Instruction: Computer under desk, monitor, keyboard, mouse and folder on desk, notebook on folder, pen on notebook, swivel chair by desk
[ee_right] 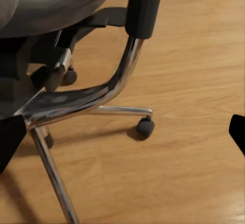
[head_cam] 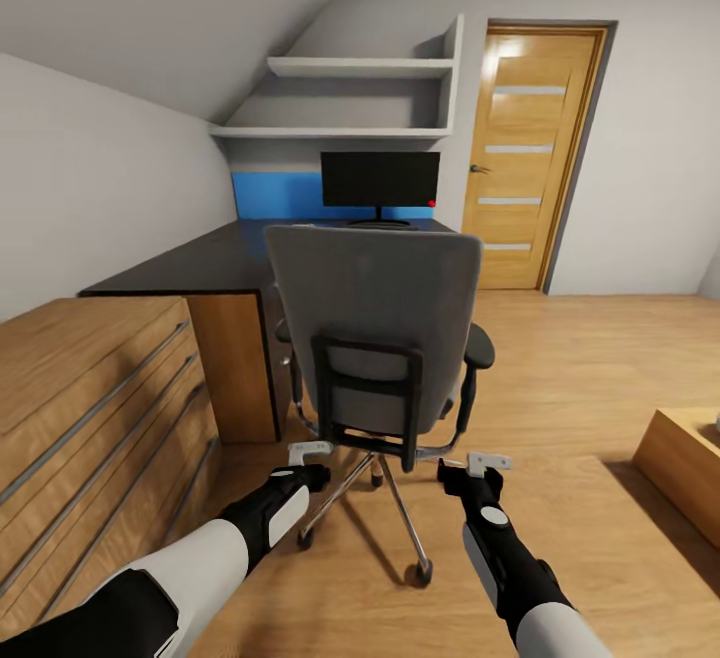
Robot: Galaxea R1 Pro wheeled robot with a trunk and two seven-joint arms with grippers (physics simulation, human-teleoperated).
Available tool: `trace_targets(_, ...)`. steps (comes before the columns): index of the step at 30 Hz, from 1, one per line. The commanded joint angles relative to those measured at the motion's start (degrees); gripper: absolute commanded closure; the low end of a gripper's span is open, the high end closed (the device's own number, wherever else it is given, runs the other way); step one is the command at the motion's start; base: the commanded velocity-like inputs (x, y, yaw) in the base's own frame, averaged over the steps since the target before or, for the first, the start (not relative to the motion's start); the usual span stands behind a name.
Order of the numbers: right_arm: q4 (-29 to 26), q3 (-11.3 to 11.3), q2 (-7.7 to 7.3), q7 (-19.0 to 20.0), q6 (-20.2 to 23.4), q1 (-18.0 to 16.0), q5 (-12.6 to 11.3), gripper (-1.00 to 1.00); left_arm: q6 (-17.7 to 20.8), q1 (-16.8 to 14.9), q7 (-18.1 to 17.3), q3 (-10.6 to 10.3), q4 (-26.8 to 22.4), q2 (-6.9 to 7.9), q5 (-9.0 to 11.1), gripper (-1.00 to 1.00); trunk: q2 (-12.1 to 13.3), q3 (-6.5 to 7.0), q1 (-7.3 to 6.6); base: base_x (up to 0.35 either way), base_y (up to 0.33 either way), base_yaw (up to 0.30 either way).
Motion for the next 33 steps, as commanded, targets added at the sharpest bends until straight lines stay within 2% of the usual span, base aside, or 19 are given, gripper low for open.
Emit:
trace_targets(1, 0.01, -0.27, 0.07, 0.01, -0.11, -0.02, 0.55, -1.0, 0.25, -0.04, 0.4, -0.49, -0.1, 0.03, 0.37, -1.0, -0.03, -0.08, -0.01, -0.002, 0.0, 0.252)
trace_targets(9, 0.4, -0.26, 0.14, 0.21, -0.11, -0.01, 0.54, -1.0, 0.24, -0.04, 0.4, -0.53, -0.1, -0.01, 0.37, -1.0, -0.03, -0.19, -0.01, -0.038, 0.0, 0.162)
trace_targets(16, 0.76, -0.26, 0.11, 0.3, -0.11, 0.0, 0.54, -1.0, 0.26, -0.04, 0.34, -0.54, -0.1, -0.05, 0.37, -1.0, -0.03, -0.21, -0.01, -0.2, 0.0, 0.029)
trace_targets(25, 1.05, -0.19, 0.22, 0.31, -0.13, 0.03, 0.56, -1.0, 0.19, -0.04, 0.33, -0.6, -0.1, -0.23, 0.37, -1.0, -0.03, -0.21, -0.01, -0.048, 0.0, 0.004)
trace_targets(33, 3.58, 2.01, 0.43, 0.26, -3.45, 0.04, 0.69, -1.0, 0.17, 0.03, 0.33, -0.62, -0.1, -0.53, 0.34, -1.0, -0.03, -0.21, -0.01, -0.004, 0.0, 0.0)
